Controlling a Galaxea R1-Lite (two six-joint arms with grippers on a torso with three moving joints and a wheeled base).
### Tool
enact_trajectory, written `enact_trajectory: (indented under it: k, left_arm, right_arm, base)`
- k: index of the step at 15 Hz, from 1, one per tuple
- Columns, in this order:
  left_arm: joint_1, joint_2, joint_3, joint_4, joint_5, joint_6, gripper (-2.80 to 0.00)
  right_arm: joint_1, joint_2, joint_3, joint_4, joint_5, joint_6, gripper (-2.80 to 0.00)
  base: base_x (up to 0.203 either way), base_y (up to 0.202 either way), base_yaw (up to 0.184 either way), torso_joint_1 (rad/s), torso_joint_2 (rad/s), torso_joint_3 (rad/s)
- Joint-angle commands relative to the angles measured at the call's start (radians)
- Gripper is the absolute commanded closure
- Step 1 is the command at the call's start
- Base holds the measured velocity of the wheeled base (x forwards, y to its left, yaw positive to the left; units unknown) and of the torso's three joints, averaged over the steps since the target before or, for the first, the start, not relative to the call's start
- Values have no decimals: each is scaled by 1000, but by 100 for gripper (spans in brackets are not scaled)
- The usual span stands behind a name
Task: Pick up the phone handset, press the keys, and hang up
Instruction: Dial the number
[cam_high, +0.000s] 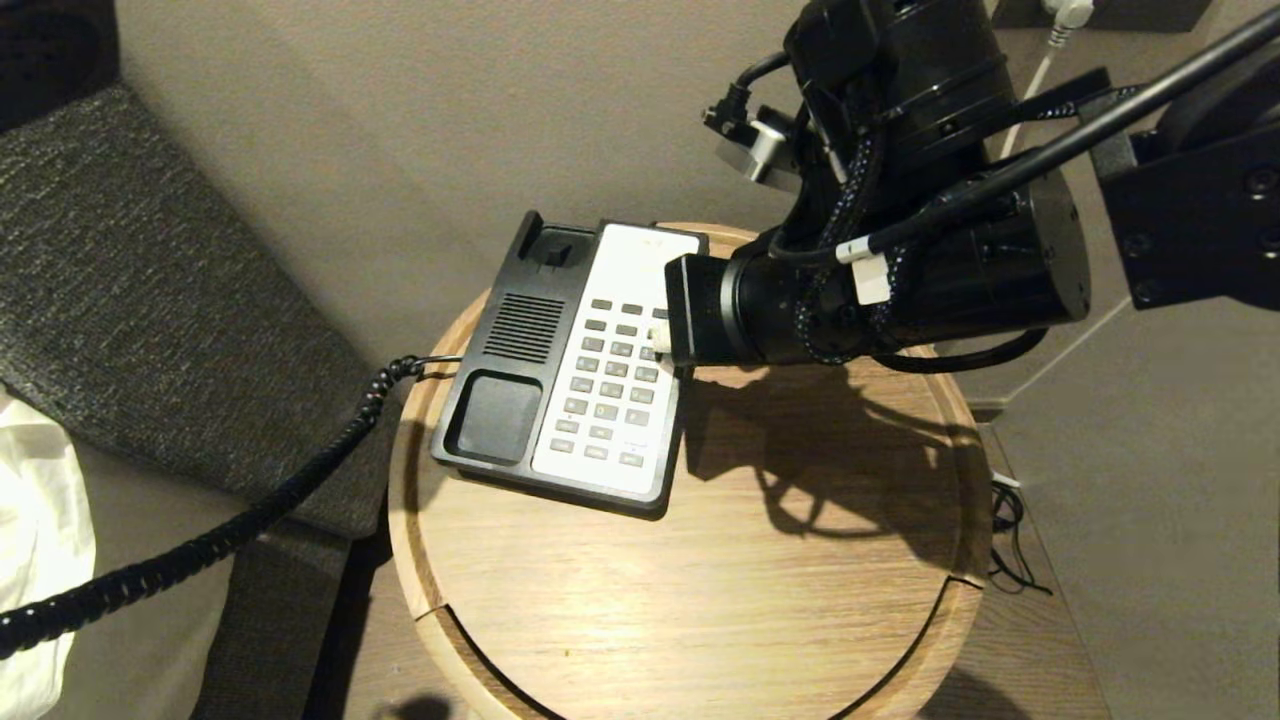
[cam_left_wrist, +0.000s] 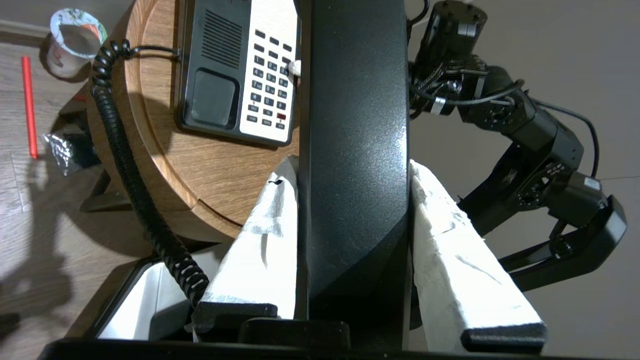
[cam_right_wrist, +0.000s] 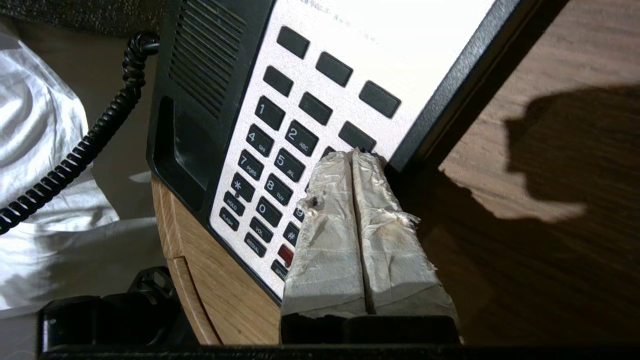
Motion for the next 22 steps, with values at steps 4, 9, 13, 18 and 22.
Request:
enact_trajectory:
  k: [4, 9, 13, 18, 22]
  left_arm:
    - [0, -13, 12, 5, -2, -5, 0]
    - [0, -16, 17, 5, -2, -7, 0]
    - [0, -13, 15, 3, -2, -5, 0]
    - [0, -13, 9, 0, 0, -5, 0]
    - [0, -13, 14, -1, 0, -5, 0]
  right_arm:
    - [33, -8, -6, 30, 19, 59, 0]
    - [43, 1, -12, 48, 39, 69, 0]
    - [43, 12, -14, 40, 36, 63, 0]
    - [34, 26, -17, 40, 35, 61, 0]
    - [14, 30, -12, 40, 26, 51, 0]
  base:
    - [0, 0, 0, 0, 0, 0]
    - [0, 0, 0, 0, 0, 0]
    - [0, 0, 0, 0, 0, 0]
    - [0, 0, 0, 0, 0, 0]
    - [0, 0, 0, 0, 0, 0]
